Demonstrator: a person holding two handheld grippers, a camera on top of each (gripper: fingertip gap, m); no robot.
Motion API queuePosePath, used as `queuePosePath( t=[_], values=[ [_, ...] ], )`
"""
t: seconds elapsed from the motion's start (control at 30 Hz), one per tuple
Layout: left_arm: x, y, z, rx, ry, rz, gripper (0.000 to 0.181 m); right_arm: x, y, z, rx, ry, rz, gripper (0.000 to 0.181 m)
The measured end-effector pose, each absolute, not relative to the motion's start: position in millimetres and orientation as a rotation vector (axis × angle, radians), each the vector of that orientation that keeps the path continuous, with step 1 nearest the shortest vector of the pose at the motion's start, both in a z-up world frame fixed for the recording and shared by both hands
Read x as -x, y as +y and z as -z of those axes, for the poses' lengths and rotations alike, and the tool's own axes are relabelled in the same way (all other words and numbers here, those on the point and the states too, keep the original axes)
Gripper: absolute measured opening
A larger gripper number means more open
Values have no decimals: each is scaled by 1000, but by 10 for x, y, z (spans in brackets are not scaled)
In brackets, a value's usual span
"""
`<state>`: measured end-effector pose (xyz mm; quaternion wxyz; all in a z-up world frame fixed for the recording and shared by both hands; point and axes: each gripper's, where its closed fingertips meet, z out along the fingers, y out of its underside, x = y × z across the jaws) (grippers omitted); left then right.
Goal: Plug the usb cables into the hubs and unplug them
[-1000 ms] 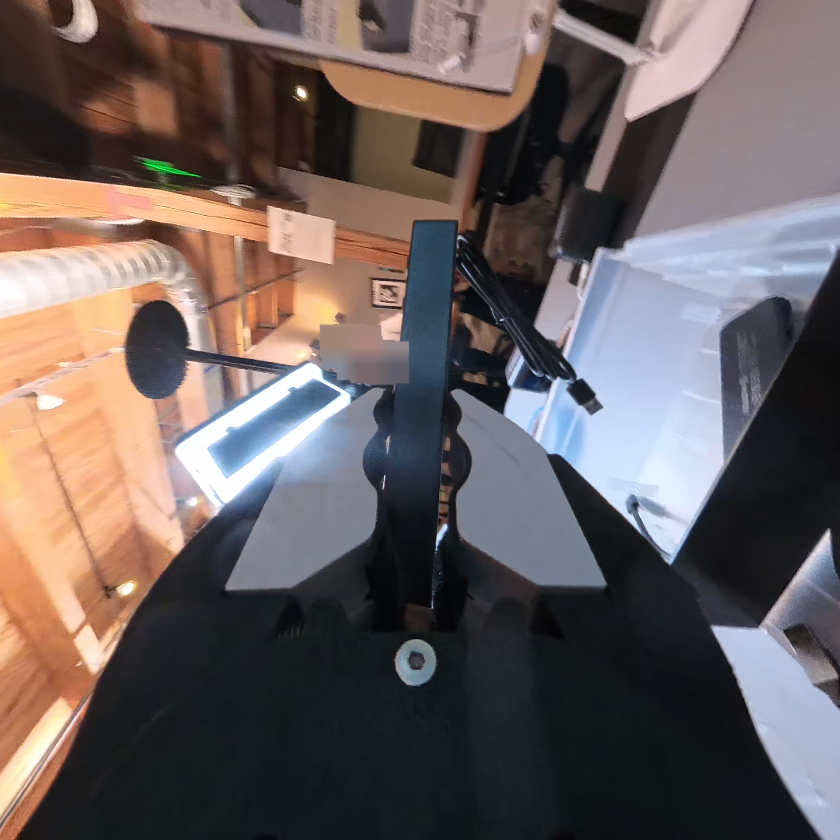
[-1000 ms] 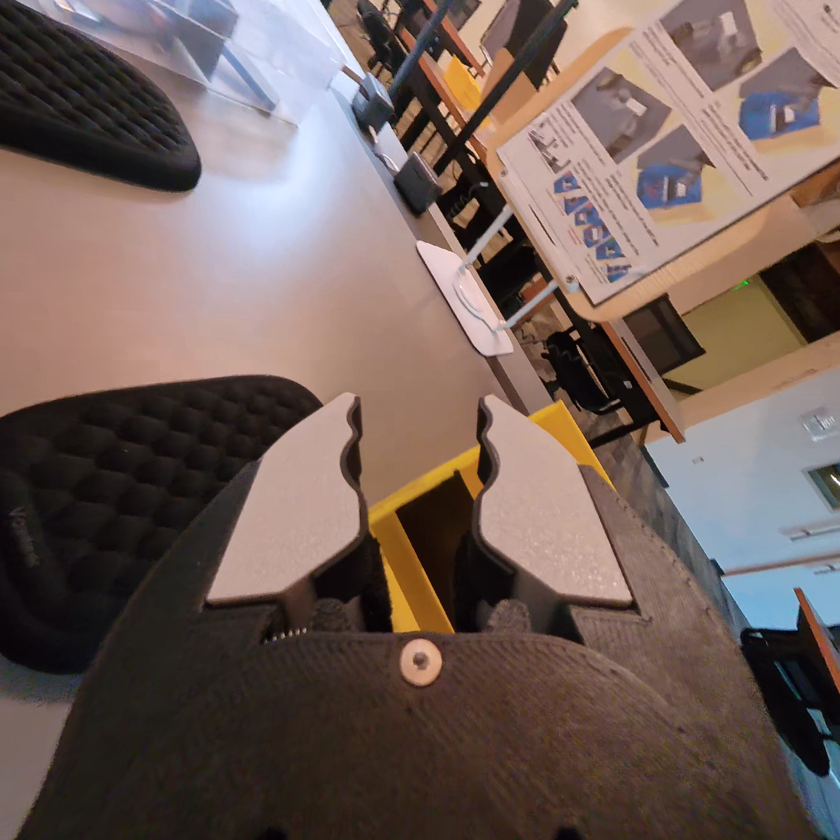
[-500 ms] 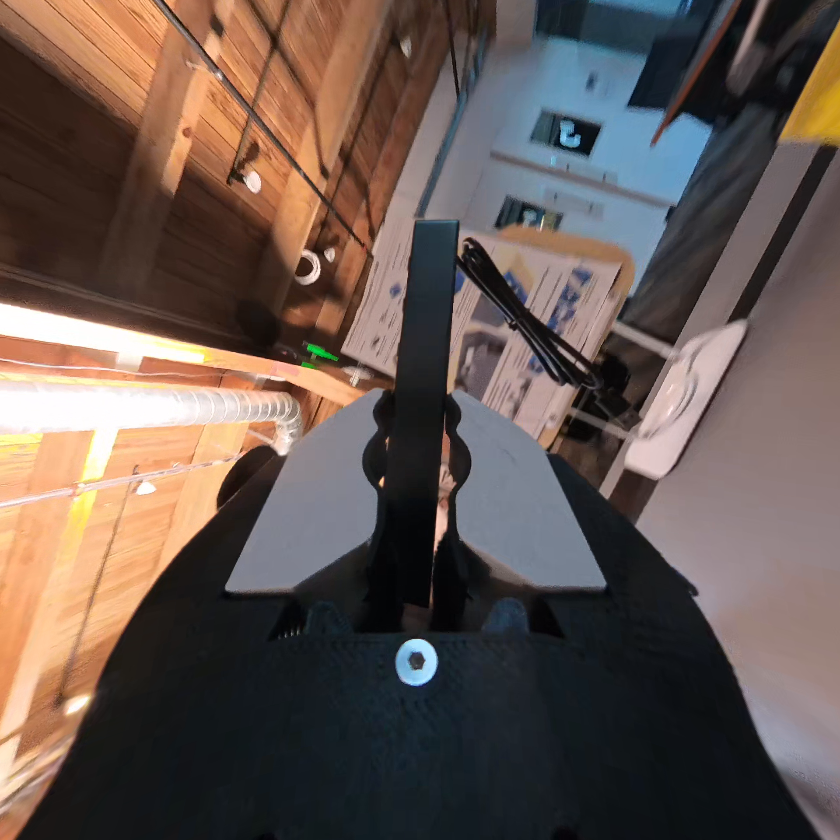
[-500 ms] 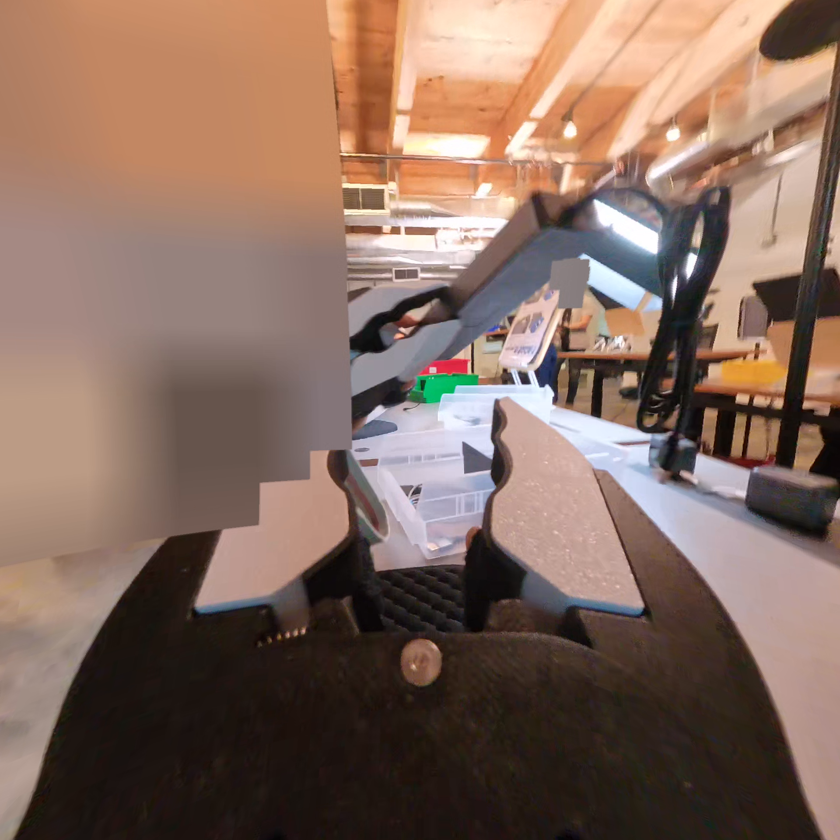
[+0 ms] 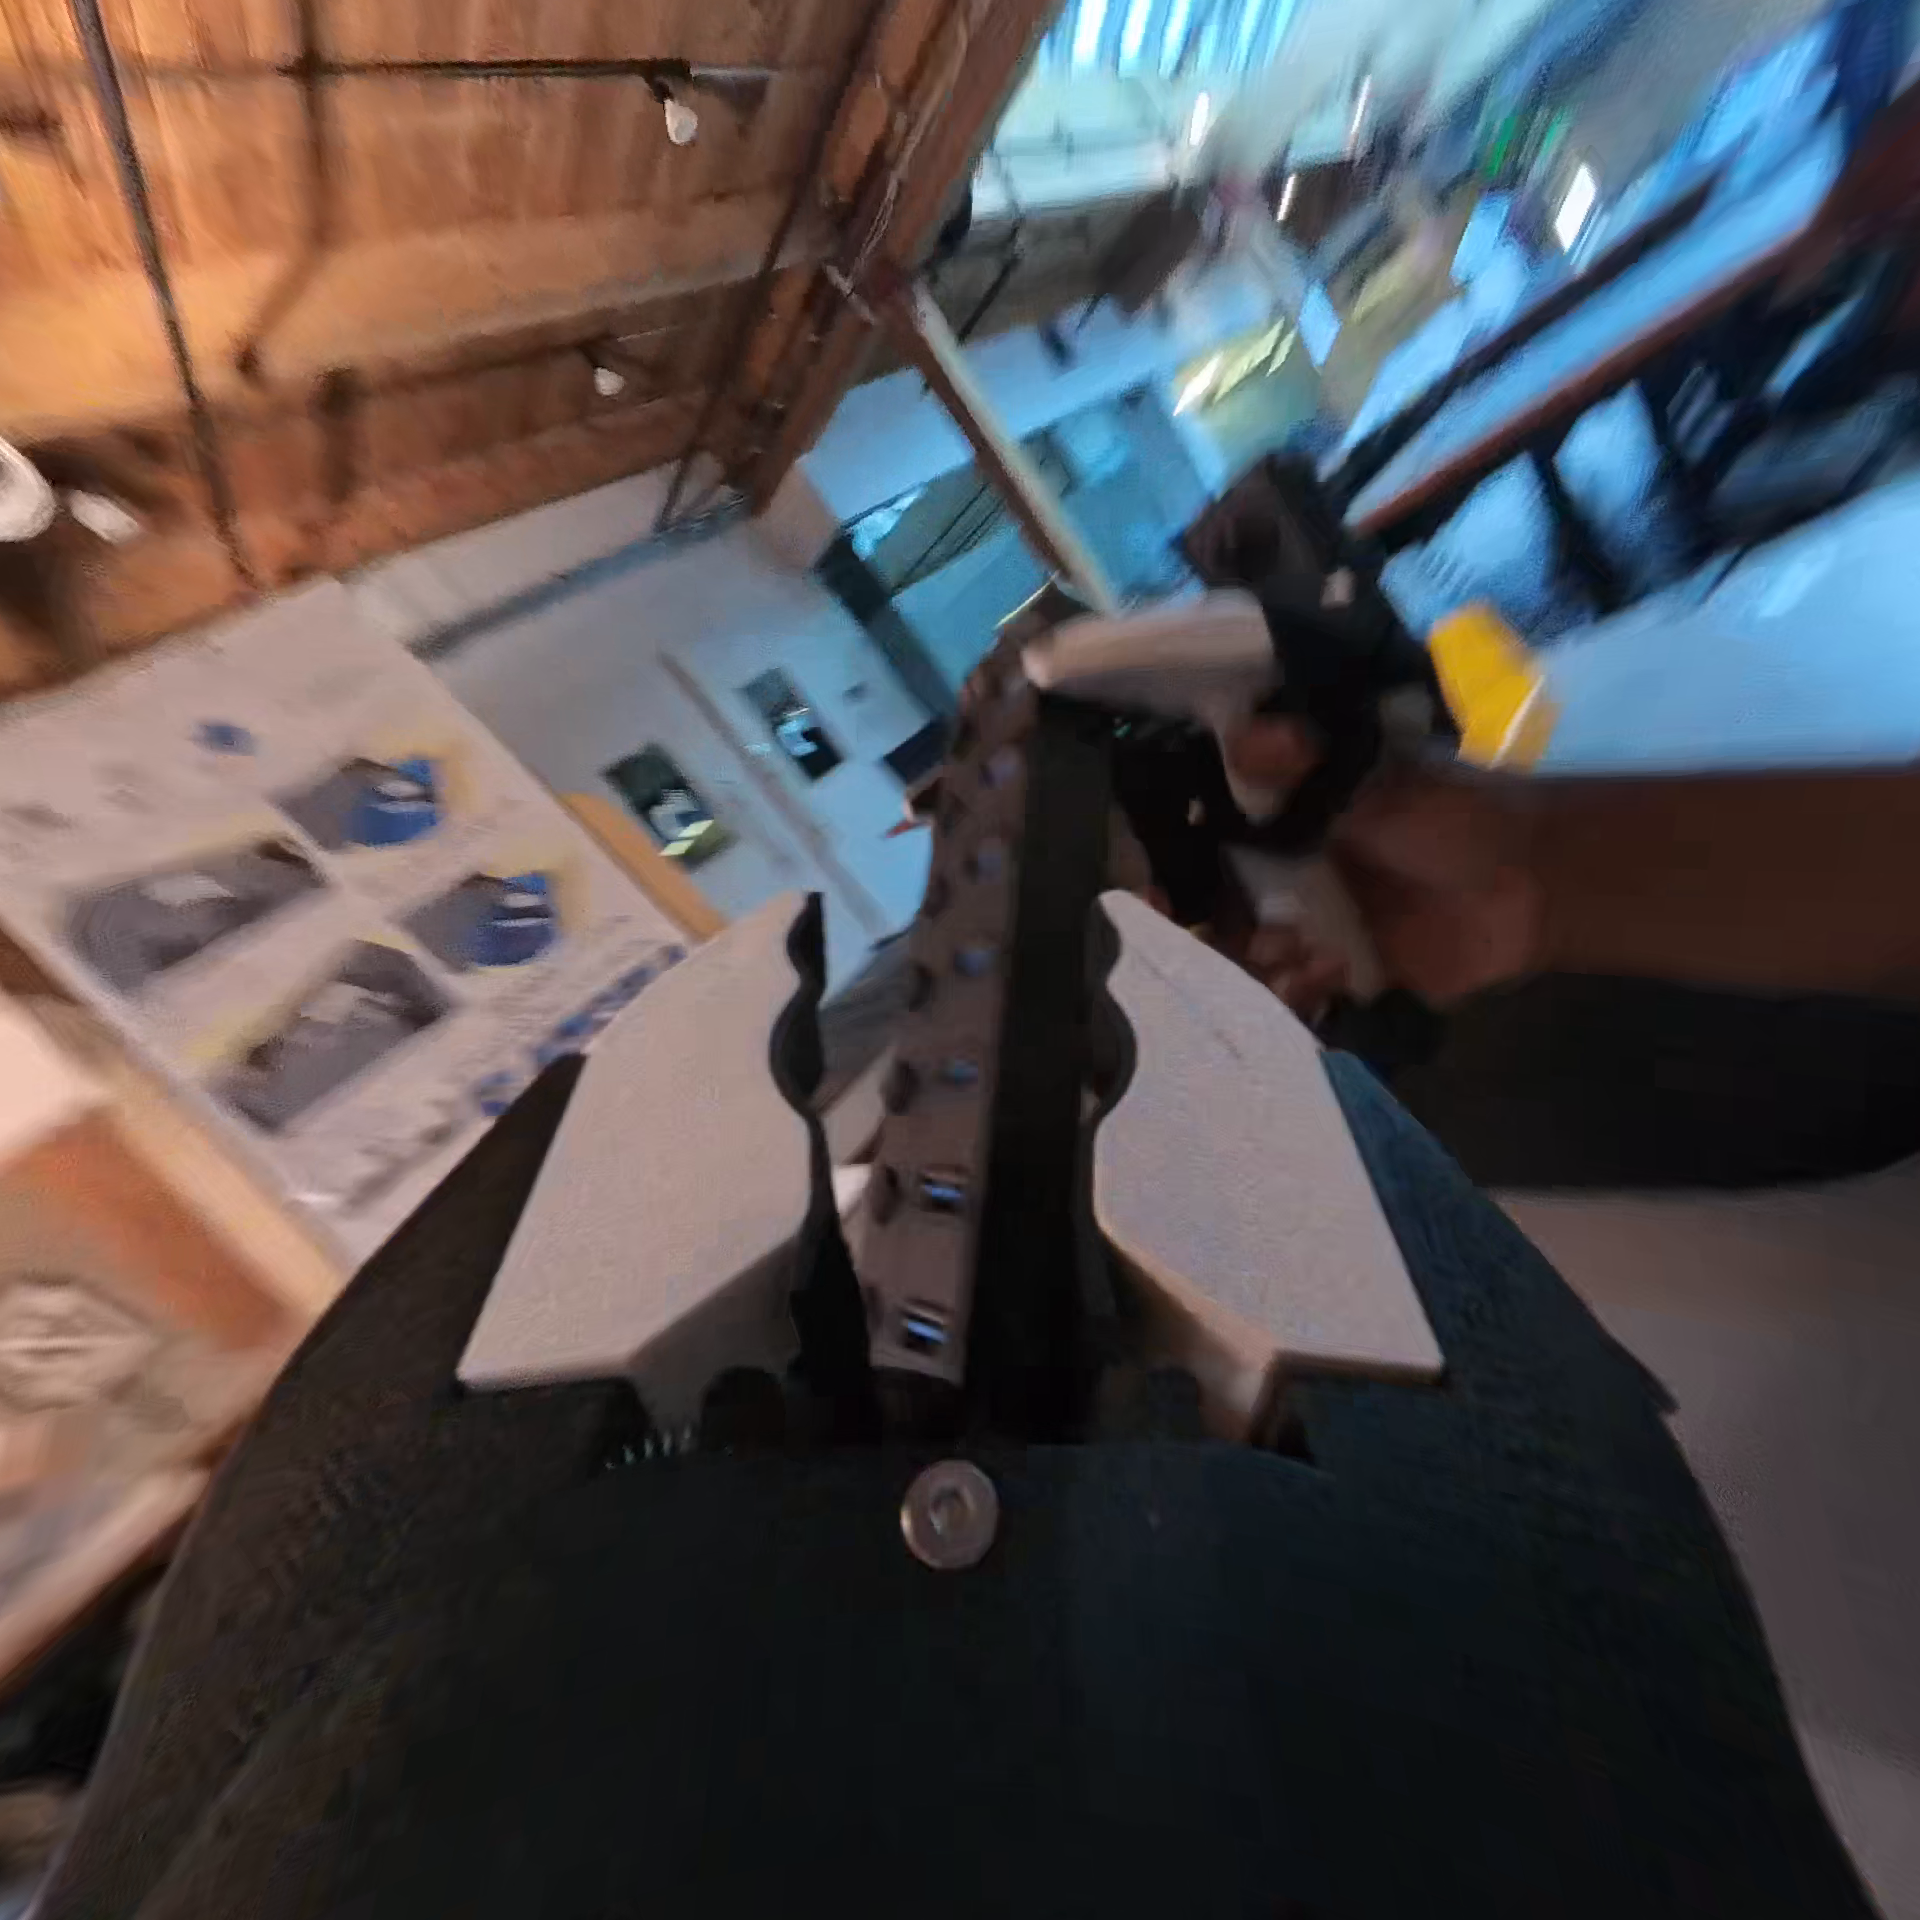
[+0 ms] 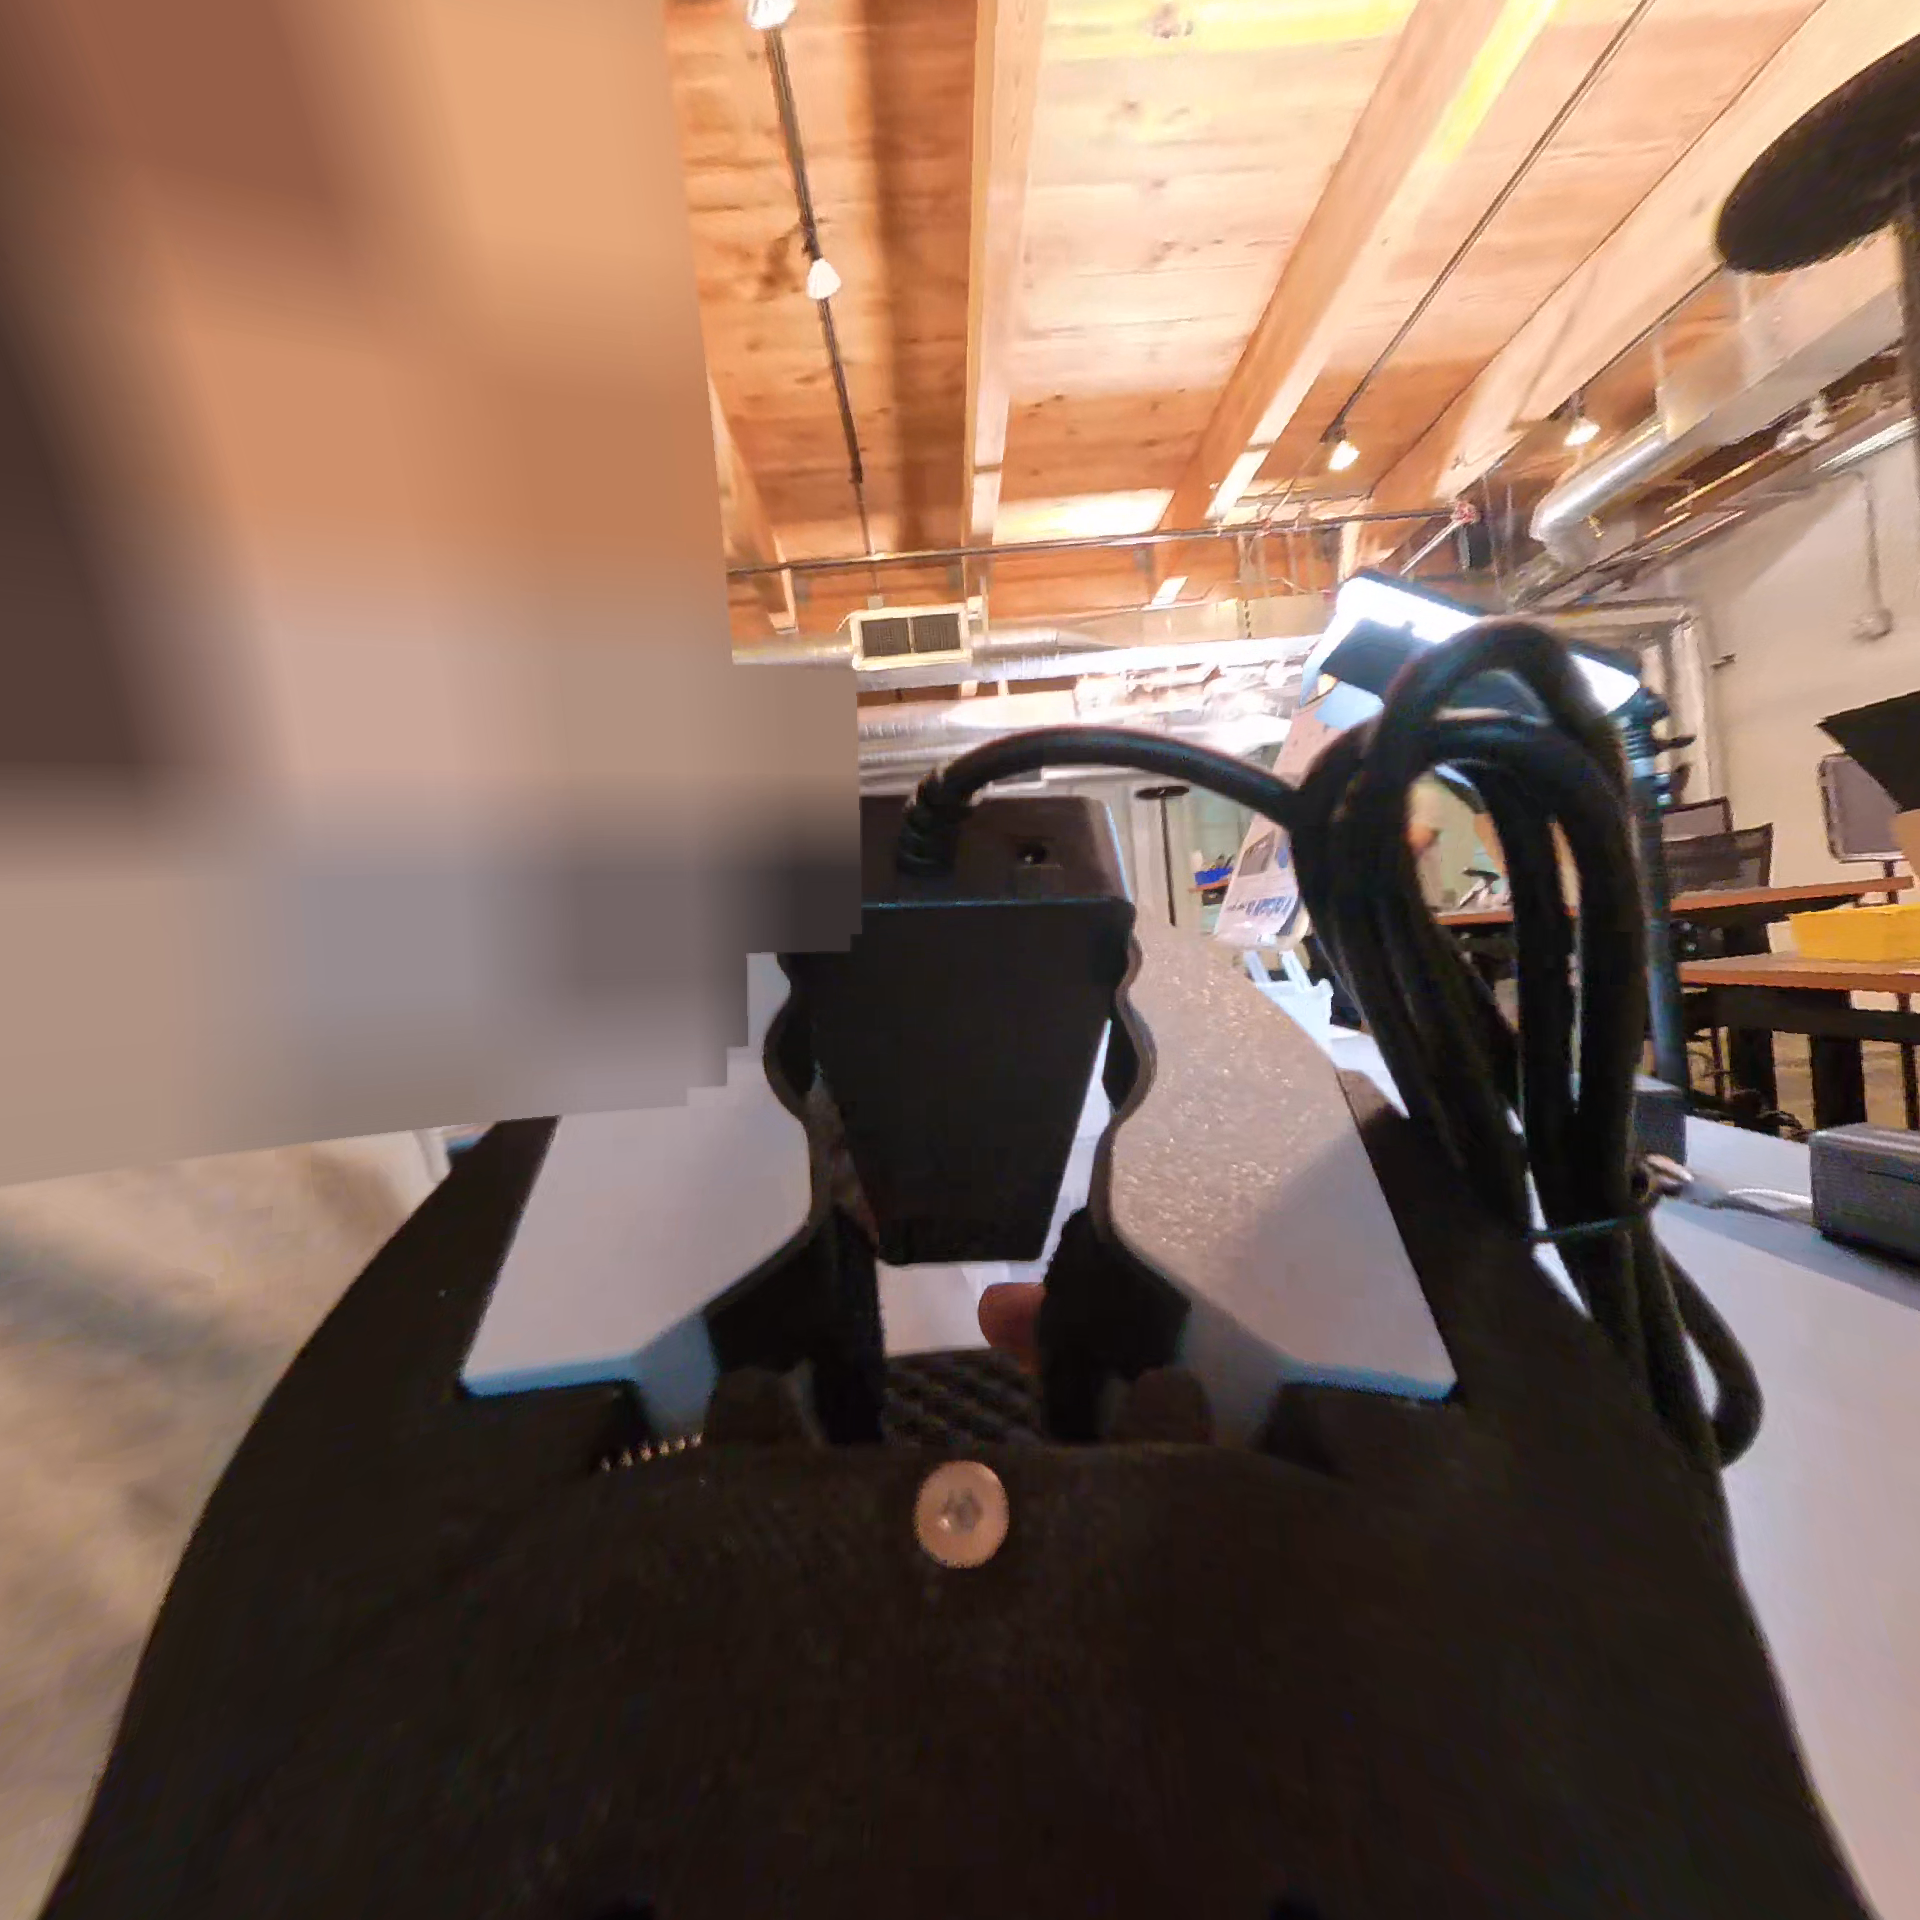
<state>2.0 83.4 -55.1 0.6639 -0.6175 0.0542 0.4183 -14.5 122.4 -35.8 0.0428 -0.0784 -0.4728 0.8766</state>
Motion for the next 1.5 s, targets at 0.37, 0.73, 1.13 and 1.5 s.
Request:
queuePosePath(
  t=[0.37,0.73,1.13,1.5],
  values=[
    [-148,1309,1224,1760,139,-197,88,-260,1111,577,-106,-1656,-2496,54],
    [1,1229,1347,1893,267,-413,55,-241,1741,1183,173,-2196,-1676,60],
    [34,1303,1767,2128,326,-462,55,-391,1772,1198,53,-2235,-1230,66],
    [21,1378,2045,2231,398,-426,54,-251,1681,1537,93,-2366,-1162,67]
  ],
)
